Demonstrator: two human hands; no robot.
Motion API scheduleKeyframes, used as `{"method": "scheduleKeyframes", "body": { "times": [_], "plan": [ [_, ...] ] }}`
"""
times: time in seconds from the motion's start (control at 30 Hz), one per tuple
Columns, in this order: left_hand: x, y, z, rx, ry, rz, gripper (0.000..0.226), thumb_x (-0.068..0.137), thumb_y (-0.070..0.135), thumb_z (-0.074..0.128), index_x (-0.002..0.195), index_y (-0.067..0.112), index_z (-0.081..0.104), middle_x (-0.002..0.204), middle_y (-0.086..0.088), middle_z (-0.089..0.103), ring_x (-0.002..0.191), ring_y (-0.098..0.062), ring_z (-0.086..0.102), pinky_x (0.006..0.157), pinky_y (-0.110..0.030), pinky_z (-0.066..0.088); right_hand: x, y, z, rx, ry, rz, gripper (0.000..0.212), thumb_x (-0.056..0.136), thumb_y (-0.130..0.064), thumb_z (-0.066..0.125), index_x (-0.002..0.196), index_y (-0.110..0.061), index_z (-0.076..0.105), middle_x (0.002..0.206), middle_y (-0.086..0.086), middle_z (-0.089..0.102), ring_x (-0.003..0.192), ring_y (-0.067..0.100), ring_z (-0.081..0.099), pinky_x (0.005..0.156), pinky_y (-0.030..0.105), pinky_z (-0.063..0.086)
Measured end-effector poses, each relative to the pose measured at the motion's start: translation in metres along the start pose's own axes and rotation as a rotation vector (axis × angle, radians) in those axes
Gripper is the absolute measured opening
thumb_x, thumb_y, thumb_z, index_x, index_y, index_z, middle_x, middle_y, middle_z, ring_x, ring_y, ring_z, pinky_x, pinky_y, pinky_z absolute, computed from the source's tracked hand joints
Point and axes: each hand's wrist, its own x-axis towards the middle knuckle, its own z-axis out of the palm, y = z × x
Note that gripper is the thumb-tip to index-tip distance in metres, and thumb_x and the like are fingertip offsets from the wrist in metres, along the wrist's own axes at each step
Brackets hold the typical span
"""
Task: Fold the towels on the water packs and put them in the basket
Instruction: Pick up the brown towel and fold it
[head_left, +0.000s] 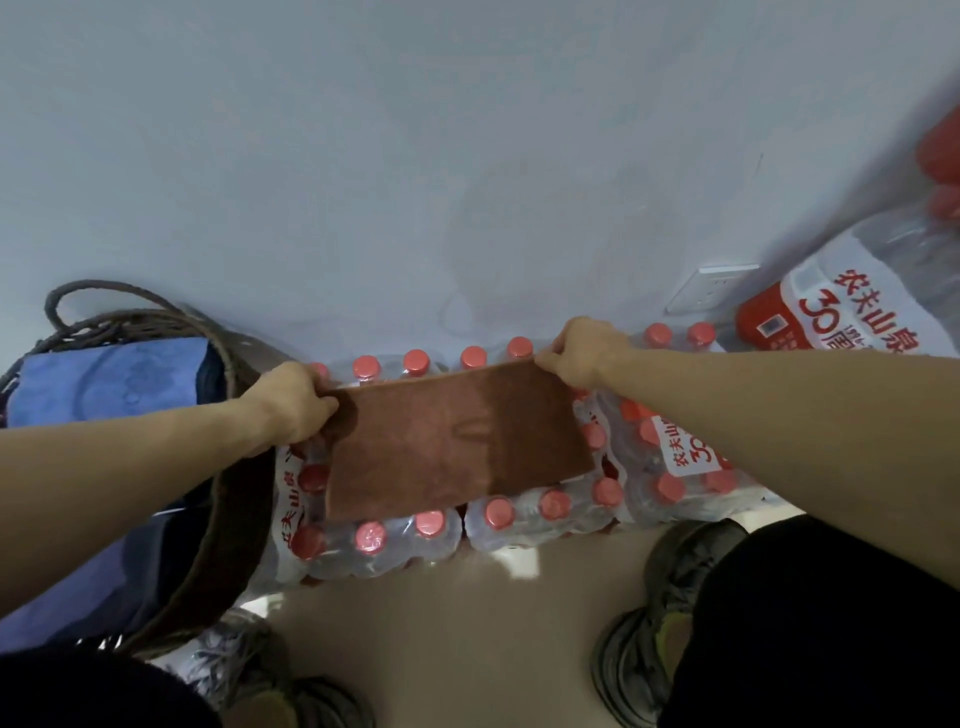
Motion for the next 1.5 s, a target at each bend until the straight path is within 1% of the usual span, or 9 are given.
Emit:
{"method": "scheduleKeyframes", "body": {
  "times": [0.17,0.33,0.47,0.63,0.77,0.9,1.1,1.3,1.5],
  "plan": [
    [-0.006,-0.001,0.004,0.214,0.162,0.183,0.034,0.086,0.023,0.066,0.114,0.009,0.054,0.11,-0.014,0.056,0.102,-0.034,0.057,0.089,-0.037,0.048,-0.011,0.005,0.003,0.033,-0.153,0.1,0.044,0.088,-0.053,0.065,0.095,-0.01,0.057,0.084,0.006,0.062,0.068,0.023,0.061,0.055,0.025,0.046],
    [-0.029,0.015,0.016,0.24,0.016,0.534,0.036,0.077,0.03,0.076,0.104,0.019,0.056,0.101,0.0,0.048,0.095,-0.023,0.057,0.086,-0.029,0.046,-0.034,0.014,0.013,0.152,-0.413,0.205,0.051,0.077,-0.043,0.081,0.107,-0.01,0.056,0.094,0.005,0.062,0.083,0.024,0.06,0.065,0.031,0.048],
    [-0.04,0.012,0.034,0.353,-0.237,0.486,0.05,0.075,0.037,0.079,0.112,0.03,0.047,0.107,0.006,0.042,0.1,-0.016,0.049,0.089,-0.03,0.046,-0.043,0.017,0.021,0.285,-0.32,0.167,0.044,0.076,-0.028,0.084,0.11,-0.009,0.062,0.104,0.005,0.064,0.093,0.023,0.062,0.078,0.032,0.051],
    [-0.042,0.009,0.036,0.389,-0.234,0.461,0.059,0.075,0.034,0.079,0.119,0.032,0.04,0.11,0.005,0.039,0.103,-0.015,0.046,0.091,-0.03,0.045,-0.045,0.022,0.015,0.472,-0.34,0.216,0.022,0.076,-0.01,0.08,0.09,-0.007,0.064,0.091,0.011,0.07,0.071,0.018,0.064,0.052,0.022,0.052],
    [-0.048,0.01,0.04,0.521,-0.238,0.458,0.065,0.076,0.038,0.075,0.127,0.032,0.036,0.115,0.005,0.038,0.106,-0.014,0.043,0.097,-0.032,0.044,-0.053,0.028,0.001,0.516,-0.544,0.211,0.027,0.081,-0.002,0.075,0.106,-0.007,0.067,0.11,0.013,0.071,0.099,0.024,0.068,0.081,0.031,0.057],
    [-0.061,0.031,0.047,0.621,0.153,0.602,0.048,0.075,0.041,0.059,0.117,0.02,0.05,0.117,-0.004,0.045,0.104,-0.024,0.043,0.093,-0.036,0.04,-0.058,0.049,-0.011,0.48,-0.563,0.199,0.042,0.08,-0.003,0.076,0.119,-0.011,0.062,0.115,0.012,0.069,0.108,0.028,0.064,0.091,0.038,0.056],
    [-0.087,0.108,0.129,0.21,0.226,0.661,0.06,0.095,0.036,0.04,0.149,0.012,0.035,0.158,-0.011,0.027,0.147,-0.03,0.021,0.12,-0.044,0.018,-0.075,0.093,-0.023,0.375,-0.411,0.227,0.048,0.083,0.003,0.072,0.126,0.001,0.051,0.09,0.008,0.059,0.069,0.008,0.066,0.07,0.024,0.06],
    [-0.094,0.144,0.201,0.398,0.197,0.495,0.065,0.1,0.044,0.014,0.155,0.017,-0.008,0.163,-0.01,-0.014,0.148,-0.029,-0.02,0.12,-0.047,-0.011,-0.079,0.122,-0.041,0.516,-0.418,0.249,0.044,0.077,0.009,0.074,0.116,-0.007,0.062,0.115,0.012,0.066,0.101,0.029,0.062,0.09,0.044,0.056],
    [-0.096,0.154,0.177,-0.183,0.267,0.502,0.052,0.095,0.029,0.049,0.145,0.017,0.041,0.151,-0.004,0.04,0.143,-0.021,0.03,0.12,-0.035,0.022,-0.085,0.108,-0.044,0.712,-0.464,0.134,0.064,0.077,0.019,0.066,0.127,-0.019,0.057,0.108,0.008,0.067,0.097,0.03,0.064,0.074,0.041,0.059]
  ]
}}
